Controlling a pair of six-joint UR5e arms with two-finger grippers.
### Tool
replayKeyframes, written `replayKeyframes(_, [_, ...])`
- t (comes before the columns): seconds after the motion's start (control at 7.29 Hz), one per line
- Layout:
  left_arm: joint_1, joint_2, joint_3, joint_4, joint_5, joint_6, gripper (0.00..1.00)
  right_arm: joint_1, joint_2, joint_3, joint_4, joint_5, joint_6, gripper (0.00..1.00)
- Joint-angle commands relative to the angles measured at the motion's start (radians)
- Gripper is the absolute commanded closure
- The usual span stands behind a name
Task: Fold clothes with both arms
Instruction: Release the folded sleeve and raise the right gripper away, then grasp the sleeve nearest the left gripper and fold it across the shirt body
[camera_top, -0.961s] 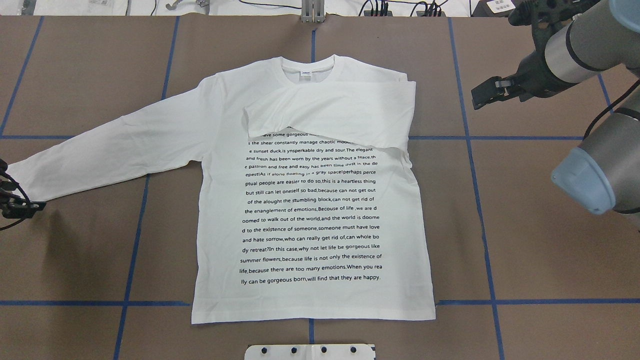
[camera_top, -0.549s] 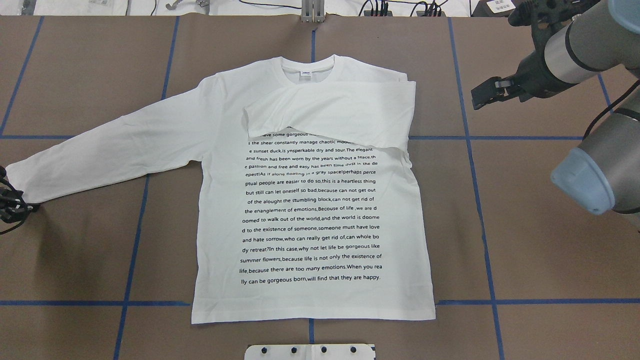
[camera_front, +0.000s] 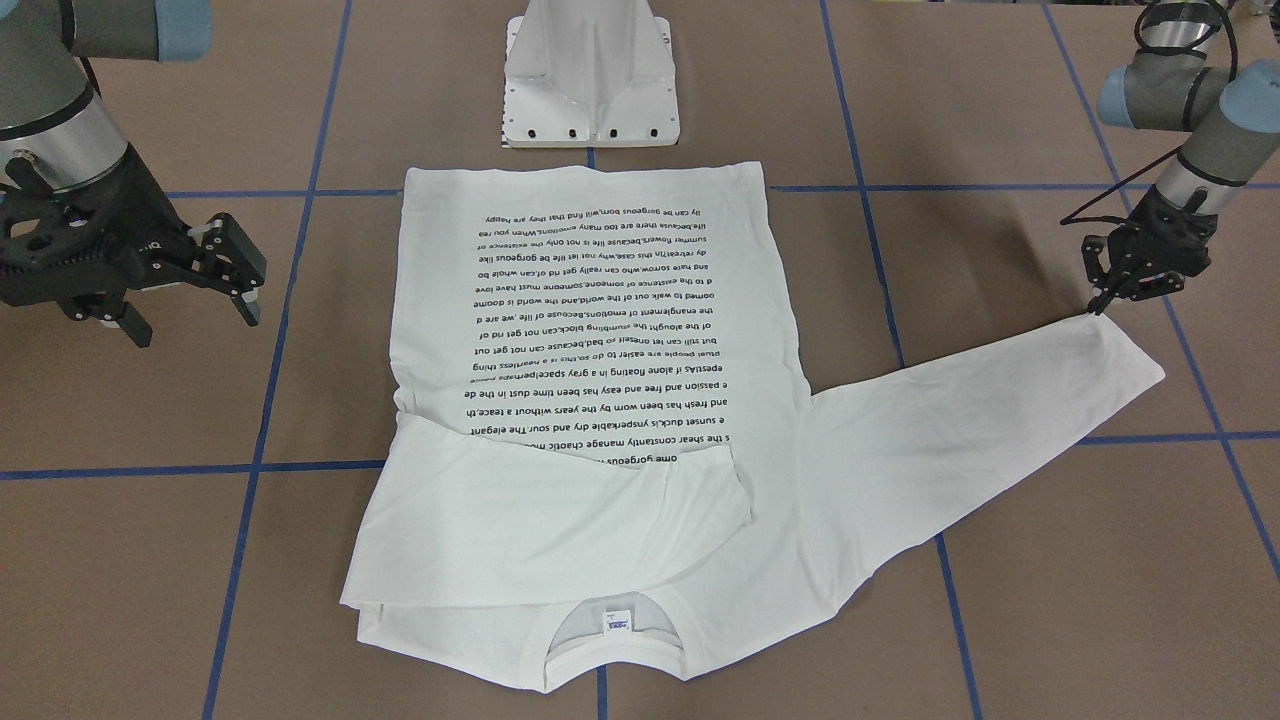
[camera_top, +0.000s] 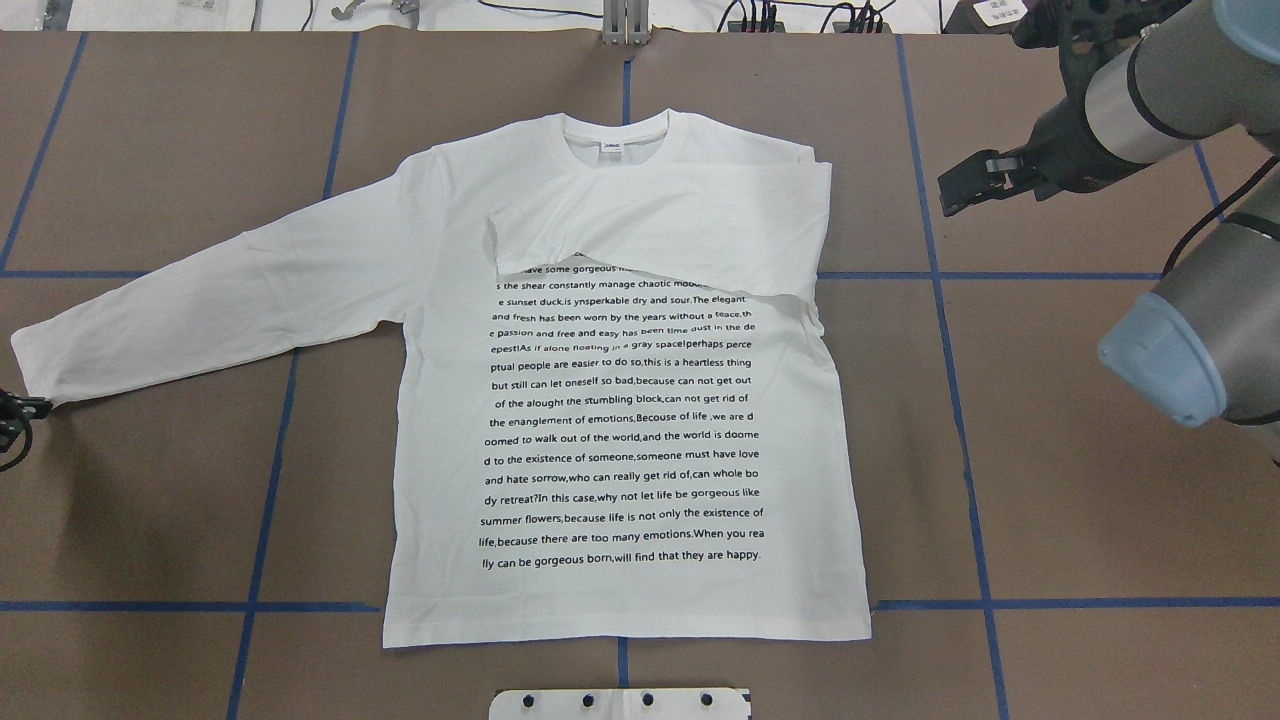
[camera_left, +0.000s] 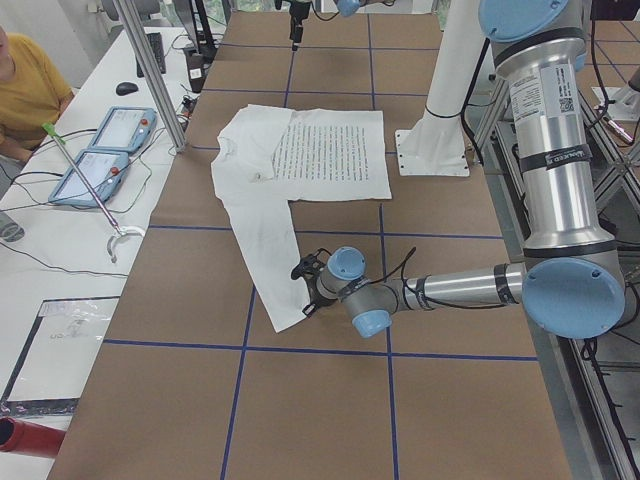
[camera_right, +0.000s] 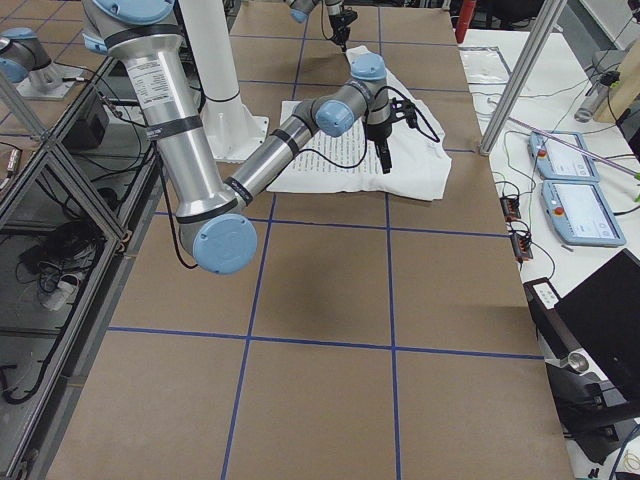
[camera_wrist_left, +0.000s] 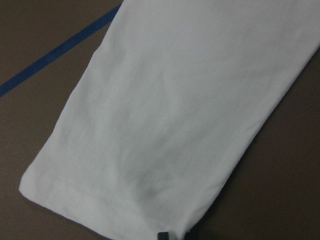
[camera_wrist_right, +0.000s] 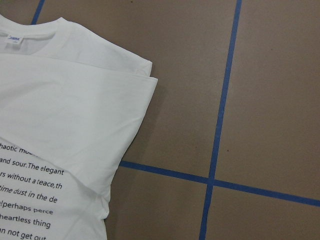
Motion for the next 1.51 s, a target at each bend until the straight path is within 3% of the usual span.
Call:
replayKeyframes(0.0, [-0.045,-0.028,-0.056,-0.002,-0.005,-0.002,1.00,0.000,0.001,0.001,0.000,0.000,0.002,0.00])
replayKeyframes(0.27, [-0.154,-0.178,-0.083,0.041,-0.006,-0.039,1.00,0.000,-0.001,0.001,0.000,0.000,0.010,0.00])
replayKeyframes(0.82, [-0.136,-0.602,-0.070,0.327,0.003,-0.432,1.00,-0.002,-0.009,-0.002,0.000,-0.003,0.008,0.00])
replayKeyframes(0.96, [-0.075,-0.702,-0.067,0.395,0.009,-0.535,1.00,0.000,-0.009,-0.002,0.000,-0.003,0.010,0.00])
replayKeyframes(1.24, [0.095,-0.880,-0.044,0.502,0.177,-0.763,1.00,0.000,-0.012,-0.003,0.000,-0.005,0.010,0.00])
replayKeyframes(1.37, [0.146,-0.981,0.003,0.523,0.211,-0.865,1.00,0.000,-0.012,-0.003,0.000,-0.005,0.010,0.00])
